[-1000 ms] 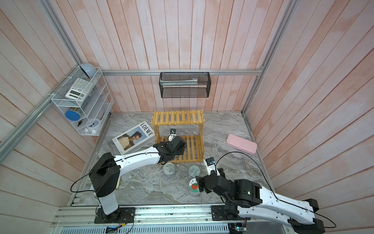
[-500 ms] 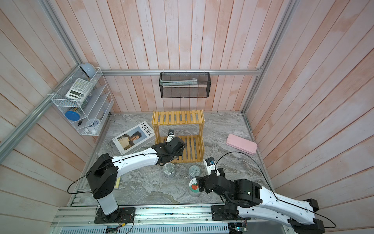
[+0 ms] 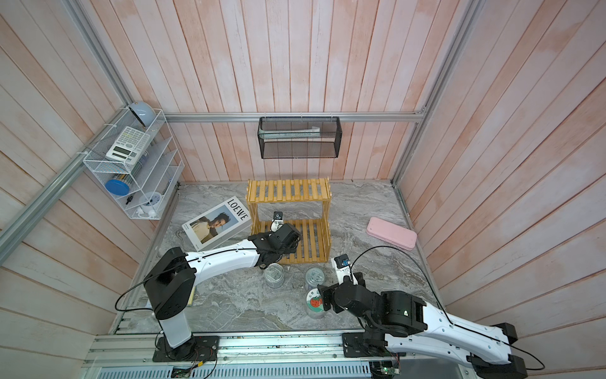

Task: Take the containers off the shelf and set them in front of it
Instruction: 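Pick up a container from the shelf.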

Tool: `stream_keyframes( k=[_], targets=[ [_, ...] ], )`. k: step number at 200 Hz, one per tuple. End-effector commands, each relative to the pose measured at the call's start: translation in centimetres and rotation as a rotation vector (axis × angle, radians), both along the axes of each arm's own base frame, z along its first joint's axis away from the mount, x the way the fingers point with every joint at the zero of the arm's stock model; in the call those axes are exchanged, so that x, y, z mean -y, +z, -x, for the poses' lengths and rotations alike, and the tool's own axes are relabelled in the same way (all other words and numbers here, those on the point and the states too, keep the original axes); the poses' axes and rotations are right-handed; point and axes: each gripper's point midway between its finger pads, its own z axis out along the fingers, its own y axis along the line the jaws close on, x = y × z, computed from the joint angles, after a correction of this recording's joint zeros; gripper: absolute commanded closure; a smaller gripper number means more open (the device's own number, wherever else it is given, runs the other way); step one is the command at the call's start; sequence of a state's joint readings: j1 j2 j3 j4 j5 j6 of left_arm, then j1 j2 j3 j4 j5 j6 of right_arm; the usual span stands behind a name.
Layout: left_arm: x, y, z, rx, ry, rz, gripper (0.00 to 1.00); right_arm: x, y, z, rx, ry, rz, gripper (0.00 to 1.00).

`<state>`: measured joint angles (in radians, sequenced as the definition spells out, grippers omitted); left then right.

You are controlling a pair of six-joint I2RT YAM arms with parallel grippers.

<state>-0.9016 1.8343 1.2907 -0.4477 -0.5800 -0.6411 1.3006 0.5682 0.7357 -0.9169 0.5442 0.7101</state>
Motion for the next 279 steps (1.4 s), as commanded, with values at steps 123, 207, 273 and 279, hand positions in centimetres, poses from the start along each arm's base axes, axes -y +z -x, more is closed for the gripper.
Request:
stream_keyframes(
  k=[123, 207, 273, 279],
  targets=[
    [-0.4, -1.0, 0.4, 0.008, 0.009, 0.024, 0.23, 0.9, -0.7, 0.0, -0.006, -0.026, 0.005, 0.02],
    [0.1, 5.5, 2.2, 0.165, -0.055, 0.018, 0.23, 1.2, -1.3, 0.2, -0.049, -0.034, -0.061, 0.02],
    [2.2, 8.6, 7.9, 0.205, -0.236, 0.053, 0.23, 0.8, -1.3, 0.0, -0.054, -0.023, -0.052, 0.02],
    [2.4, 8.8, 8.6, 0.207, -0.253, 0.047, 0.23, 0.7, -1.3, 0.0, -0.056, -0.025, -0.052, 0.02]
  ],
)
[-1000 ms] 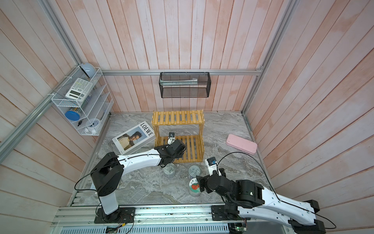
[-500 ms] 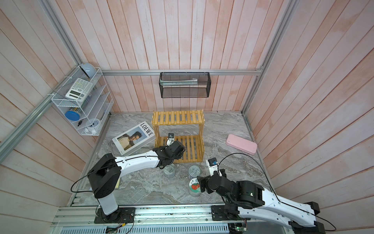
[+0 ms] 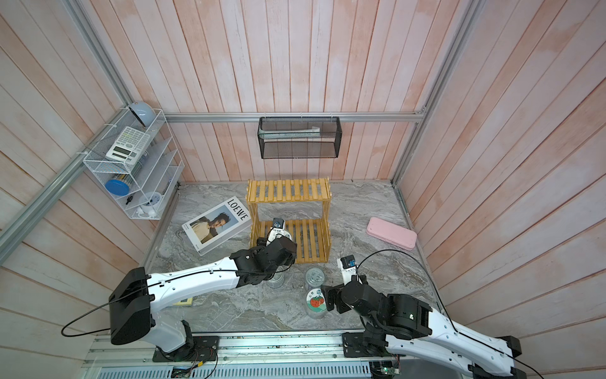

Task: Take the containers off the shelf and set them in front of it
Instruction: 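Pick up a container from the shelf, then place the container at the center of the board.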

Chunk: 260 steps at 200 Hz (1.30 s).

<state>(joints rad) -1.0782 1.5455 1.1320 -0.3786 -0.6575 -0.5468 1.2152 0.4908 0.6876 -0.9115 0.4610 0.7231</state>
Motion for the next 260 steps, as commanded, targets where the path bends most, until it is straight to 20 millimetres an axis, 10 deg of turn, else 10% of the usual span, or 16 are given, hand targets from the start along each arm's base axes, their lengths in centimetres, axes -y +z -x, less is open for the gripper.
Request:
stream_keyframes(
  k=[1, 123, 260],
  targets=[
    [0.7, 1.5, 2.1, 0.041, -0.067, -0.018, 0.23, -0.3, -0.2, -0.1, -0.004, 0.012, 0.008, 0.02],
    [0.5, -4.0, 13.7, -0.017, -0.156, -0.067, 0.23, -1.3, 0.0, -0.2, -0.011, 0.038, 0.002, 0.02],
    [-2.9, -9.9, 14.9, -0.087, -0.104, -0.109, 0.22, -1.9, 0.2, -0.2, -0.014, 0.047, -0.007, 0.02]
  ],
)
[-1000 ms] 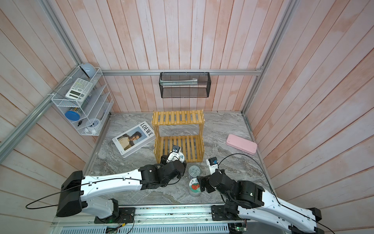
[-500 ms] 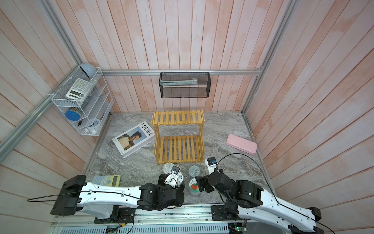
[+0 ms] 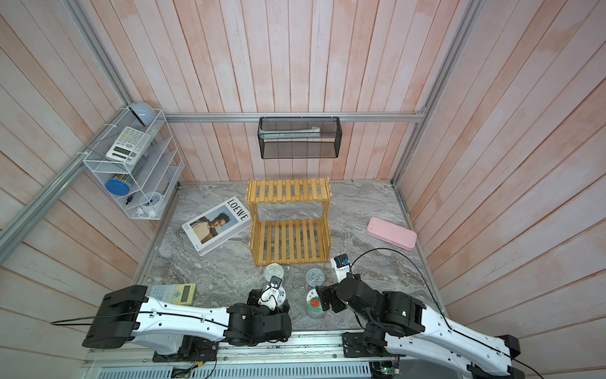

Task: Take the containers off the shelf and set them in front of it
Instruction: Place the container at the center of the board.

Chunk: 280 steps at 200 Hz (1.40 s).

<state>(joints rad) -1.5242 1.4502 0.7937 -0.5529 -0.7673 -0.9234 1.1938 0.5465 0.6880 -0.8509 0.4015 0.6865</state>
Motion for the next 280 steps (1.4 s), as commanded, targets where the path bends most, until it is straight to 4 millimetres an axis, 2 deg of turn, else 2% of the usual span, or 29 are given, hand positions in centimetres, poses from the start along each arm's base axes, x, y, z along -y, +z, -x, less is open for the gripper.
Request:
stream_keyframes(
  k=[1, 27, 119, 151, 177, 209, 243, 280],
  targets=[
    [-0.1, -0.4, -0.4, 0.018, 0.043, 0.034, 0.22, -0.3, 0.5, -0.2, 0.007, 0.002, -0.009, 0.02],
    [-0.3, -1.0, -0.4, 0.01, 0.048, 0.03, 0.17, -0.4, 0.5, -0.1, 0.005, 0.005, -0.011, 0.02],
    [-0.4, -1.0, -0.4, 0.007, 0.051, 0.031, 0.0, -0.6, 0.4, -0.1, 0.001, 0.009, -0.013, 0.02],
    [-0.5, -0.7, -0.4, 0.014, 0.045, 0.027, 0.0, -0.6, 0.3, -0.1, 0.001, 0.011, -0.011, 0.02],
    [-0.7, 1.2, -0.6, 0.053, 0.038, 0.025, 0.0, -0.5, 0.5, -0.3, 0.011, 0.003, -0.01, 0.02],
    [-1.5, 5.1, -1.6, 0.151, 0.007, 0.012, 0.0, 0.0, 1.2, -0.9, 0.038, -0.013, -0.001, 0.02],
    [-2.7, 8.2, -4.3, 0.18, 0.035, 0.045, 0.0, 0.7, 2.2, -2.6, 0.062, -0.051, -0.006, 0.02],
    [-4.4, 9.8, -8.1, 0.2, 0.099, 0.087, 0.0, 1.3, 2.3, -5.3, 0.048, -0.109, -0.058, 0.02]
  ],
)
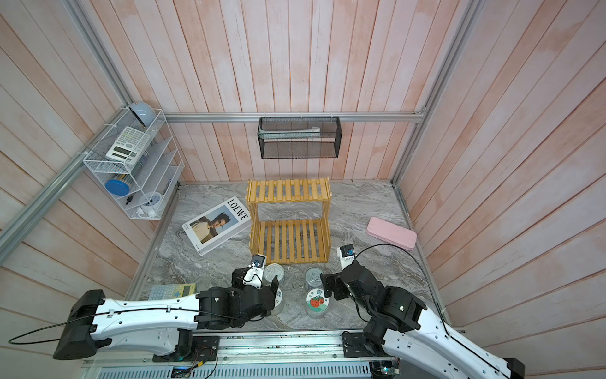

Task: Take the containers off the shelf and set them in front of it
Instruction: Place the container at the center of the board, then reset both arms

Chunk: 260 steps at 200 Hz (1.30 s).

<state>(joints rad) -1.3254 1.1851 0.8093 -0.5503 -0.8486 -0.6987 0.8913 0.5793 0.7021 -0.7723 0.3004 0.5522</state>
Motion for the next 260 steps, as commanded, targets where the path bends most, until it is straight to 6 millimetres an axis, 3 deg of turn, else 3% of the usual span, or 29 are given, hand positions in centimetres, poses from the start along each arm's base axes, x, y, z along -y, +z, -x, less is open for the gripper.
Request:
stream_keyframes(
  k=[1, 56, 60, 125, 169, 202, 260],
  targets=[
    [-0.6, 1.3, -2.1, 0.038, 0.004, -0.013, 0.0, -0.8, 1.4, -1.4, 0.024, 0.032, -0.055, 0.02],
    [-3.4, 3.1, -7.6, 0.079, 0.121, 0.121, 0.0, 2.7, 1.2, -6.7, 0.035, -0.147, -0.1, 0.02],
    [-4.5, 3.1, -8.6, 0.084, 0.158, 0.121, 0.0, 3.0, 1.1, -7.1, 0.035, -0.16, -0.099, 0.02],
    [-11.4, 1.6, -14.5, 0.079, 0.34, 0.17, 0.0, 7.9, -1.0, -12.7, 0.043, -0.352, -0.025, 0.02],
    [-16.0, 0.2, -16.9, 0.115, 0.449, 0.119, 0.0, 12.1, -1.4, -15.7, 0.122, -0.541, 0.054, 0.02],
    [-18.5, -1.2, -18.8, 0.14, 0.496, 0.078, 0.0, 15.1, -3.1, -17.9, 0.148, -0.664, 0.214, 0.02],
    [-22.2, 0.3, -20.6, 0.286, 0.535, 0.026, 0.0, 17.5, -5.5, -18.7, 0.245, -0.747, 0.353, 0.02]
  ],
)
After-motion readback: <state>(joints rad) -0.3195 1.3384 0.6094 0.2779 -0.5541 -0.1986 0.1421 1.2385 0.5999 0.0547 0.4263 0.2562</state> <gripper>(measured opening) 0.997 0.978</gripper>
